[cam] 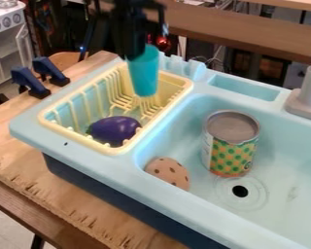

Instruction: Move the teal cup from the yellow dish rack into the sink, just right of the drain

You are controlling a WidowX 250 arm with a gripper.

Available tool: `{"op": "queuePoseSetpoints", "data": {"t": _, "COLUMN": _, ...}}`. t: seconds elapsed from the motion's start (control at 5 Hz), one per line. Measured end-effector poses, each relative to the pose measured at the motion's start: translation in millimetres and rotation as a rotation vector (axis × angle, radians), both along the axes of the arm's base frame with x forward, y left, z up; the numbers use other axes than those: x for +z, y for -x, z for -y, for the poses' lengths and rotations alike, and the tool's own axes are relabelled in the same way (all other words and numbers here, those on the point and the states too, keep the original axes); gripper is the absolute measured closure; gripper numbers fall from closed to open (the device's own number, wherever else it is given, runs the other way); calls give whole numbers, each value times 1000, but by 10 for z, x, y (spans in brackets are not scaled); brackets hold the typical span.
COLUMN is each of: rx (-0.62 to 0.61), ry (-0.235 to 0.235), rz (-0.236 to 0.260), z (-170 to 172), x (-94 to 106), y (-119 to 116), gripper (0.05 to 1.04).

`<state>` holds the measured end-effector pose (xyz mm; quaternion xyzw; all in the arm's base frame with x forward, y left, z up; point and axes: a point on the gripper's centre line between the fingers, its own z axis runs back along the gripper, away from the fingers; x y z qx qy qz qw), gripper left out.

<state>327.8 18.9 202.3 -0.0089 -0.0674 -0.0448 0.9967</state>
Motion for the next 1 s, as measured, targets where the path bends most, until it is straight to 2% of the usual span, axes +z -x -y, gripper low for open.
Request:
{"op": "queuePoseSetpoints", "data": {"t": 0.2, "rx": -27, "ry": 9, "rz": 74, "z": 41, "x": 267, "y": 166, "gripper": 994}}
{"op": "queuePoseSetpoints", "data": {"t": 0.4, "rx": -116, "ry": 43, "rz": 80, "z": 172, "x": 306, "y": 344, "gripper": 994}}
{"op": "queuePoseSetpoints", "data": {"t": 0.6, "rx": -292, "ry": 55, "rz": 16, "z": 573, "x": 134, "y": 484, "gripper": 994}}
{"op": "queuePoseSetpoints", "data": {"t": 0.8, "rx": -487, "ry": 51, "rz": -18, "z": 1034, "x": 16, "y": 621, "gripper": 994}}
{"op": "queuePoseSetpoints", "data": {"t": 1.0, "rx": -713, "ry": -22, "rz": -112, "z": 1426, "x": -196, "y": 682, "gripper": 994}}
